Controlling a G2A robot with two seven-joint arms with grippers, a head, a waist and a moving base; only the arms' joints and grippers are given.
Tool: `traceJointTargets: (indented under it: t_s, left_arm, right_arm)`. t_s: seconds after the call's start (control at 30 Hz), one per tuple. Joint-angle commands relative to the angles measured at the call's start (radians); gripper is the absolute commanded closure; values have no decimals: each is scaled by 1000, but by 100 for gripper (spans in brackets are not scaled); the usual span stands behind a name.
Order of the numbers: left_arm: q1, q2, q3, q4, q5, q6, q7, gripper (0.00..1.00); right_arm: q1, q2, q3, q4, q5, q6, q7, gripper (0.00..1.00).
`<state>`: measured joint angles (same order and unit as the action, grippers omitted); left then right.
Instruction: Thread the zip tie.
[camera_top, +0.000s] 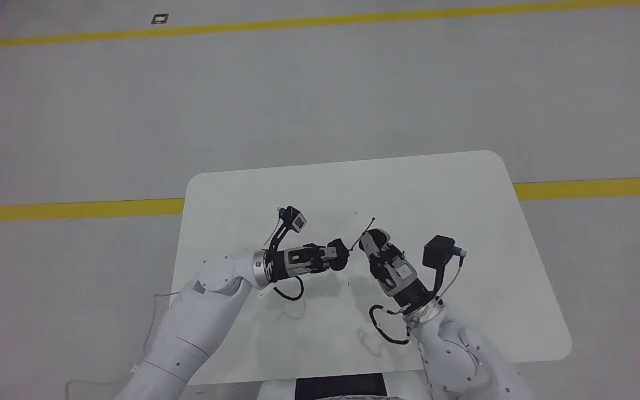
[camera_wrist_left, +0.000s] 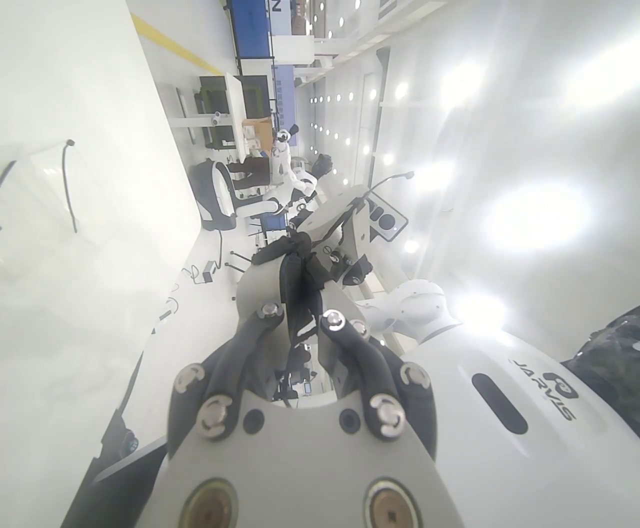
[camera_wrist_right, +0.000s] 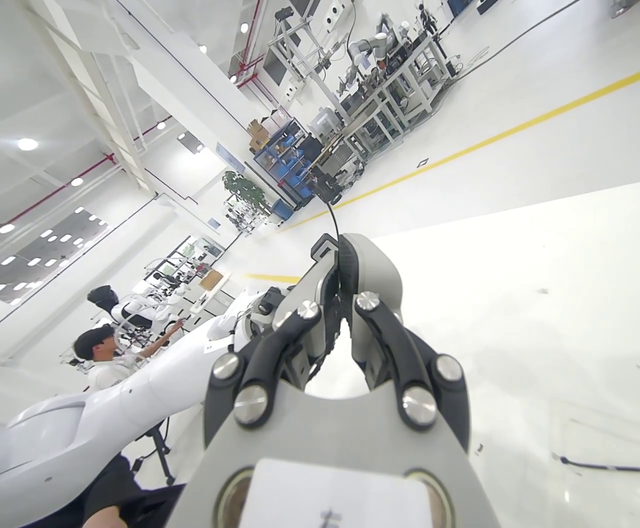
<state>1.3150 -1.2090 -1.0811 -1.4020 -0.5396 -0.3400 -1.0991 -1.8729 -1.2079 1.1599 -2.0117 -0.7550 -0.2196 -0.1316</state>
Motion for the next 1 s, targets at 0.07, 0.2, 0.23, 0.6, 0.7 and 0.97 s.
traceJointTargets:
  t_s: [0.07, 0.2, 0.23, 0.6, 0.7, 0.97]
  left_arm:
    - [0, 0, 0, 0, 0, 0, 0, 100]
    - [0, 0, 0, 0, 0, 0, 0, 100]
    - [0, 0, 0, 0, 0, 0, 0, 100]
    - [0, 0, 0, 0, 0, 0, 0, 100]
    - [0, 0, 0, 0, 0, 0, 0, 100]
    - [0, 0, 0, 0, 0, 0, 0, 100]
  right_arm:
    - [3, -1, -3, 4, -4, 4, 0, 100]
    - [6, -1, -5, 6, -10, 10, 0, 100]
    - [6, -2, -5, 6, -11, 10, 0, 100]
    - [-2, -2, 0, -1, -18, 5, -15, 100]
    - [-6, -1, 1, -1, -22, 6, -11, 100]
    - [-3, -2, -1, 7, -24, 13, -5, 100]
